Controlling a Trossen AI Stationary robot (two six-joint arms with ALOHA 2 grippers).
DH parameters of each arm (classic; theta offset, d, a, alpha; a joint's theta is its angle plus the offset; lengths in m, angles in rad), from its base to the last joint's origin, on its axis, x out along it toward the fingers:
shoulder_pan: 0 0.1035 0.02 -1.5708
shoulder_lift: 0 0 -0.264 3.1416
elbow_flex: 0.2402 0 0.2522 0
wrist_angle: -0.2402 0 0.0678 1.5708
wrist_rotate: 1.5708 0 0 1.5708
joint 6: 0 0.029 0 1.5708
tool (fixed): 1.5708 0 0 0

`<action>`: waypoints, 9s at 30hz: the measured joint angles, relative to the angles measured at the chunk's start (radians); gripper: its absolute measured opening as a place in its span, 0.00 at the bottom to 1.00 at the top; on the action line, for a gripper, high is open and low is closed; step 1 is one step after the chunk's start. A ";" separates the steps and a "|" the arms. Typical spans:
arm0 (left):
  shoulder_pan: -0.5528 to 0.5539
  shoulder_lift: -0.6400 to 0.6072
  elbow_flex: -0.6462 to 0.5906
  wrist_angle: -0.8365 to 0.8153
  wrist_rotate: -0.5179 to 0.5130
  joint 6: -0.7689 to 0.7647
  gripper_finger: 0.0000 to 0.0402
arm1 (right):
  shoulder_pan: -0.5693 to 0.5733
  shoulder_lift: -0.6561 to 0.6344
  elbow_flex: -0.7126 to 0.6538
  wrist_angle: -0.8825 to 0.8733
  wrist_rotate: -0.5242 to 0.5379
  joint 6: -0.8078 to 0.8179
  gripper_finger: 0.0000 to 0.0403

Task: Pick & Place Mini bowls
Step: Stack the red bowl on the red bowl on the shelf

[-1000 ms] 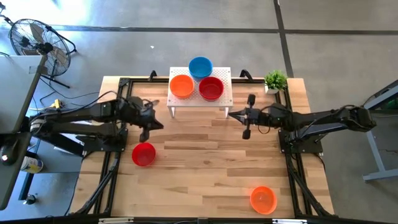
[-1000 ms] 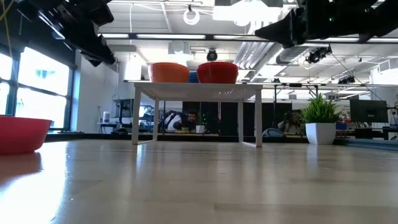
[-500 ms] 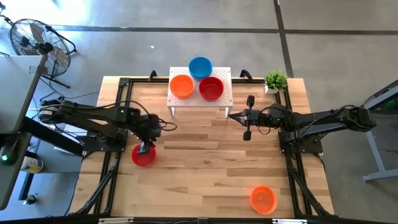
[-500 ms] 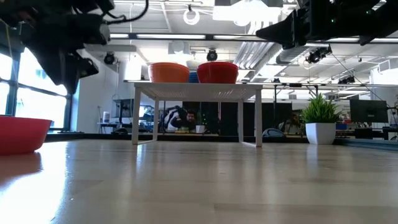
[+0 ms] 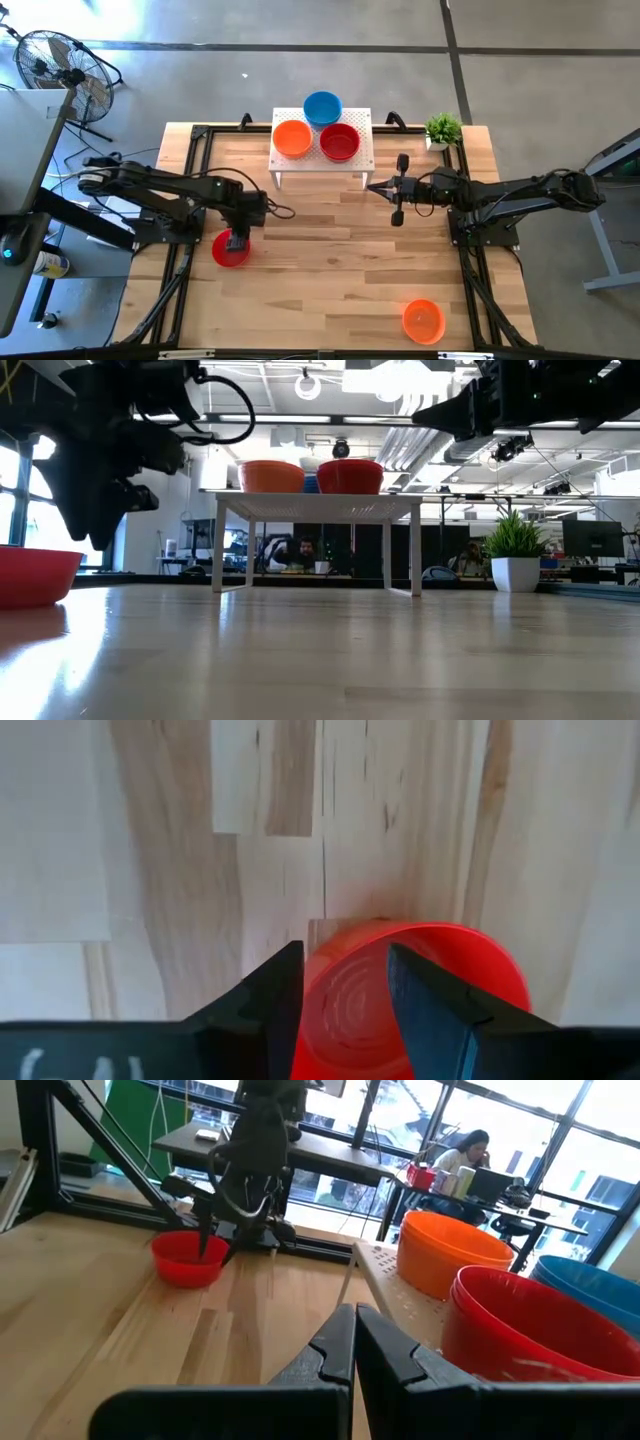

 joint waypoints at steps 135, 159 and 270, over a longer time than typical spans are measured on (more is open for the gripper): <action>0.318 -0.236 -0.604 1.720 -0.265 -0.036 0.00 | 0.262 0.654 0.648 -0.903 0.170 0.051 0.40; 0.315 -0.235 -0.607 1.697 -0.227 -0.050 0.00 | 0.251 0.877 0.753 -1.008 0.026 -0.044 0.03; 0.315 -0.235 -0.606 1.688 -0.163 -0.062 0.00 | -0.507 1.006 1.682 -1.702 -0.158 0.367 0.08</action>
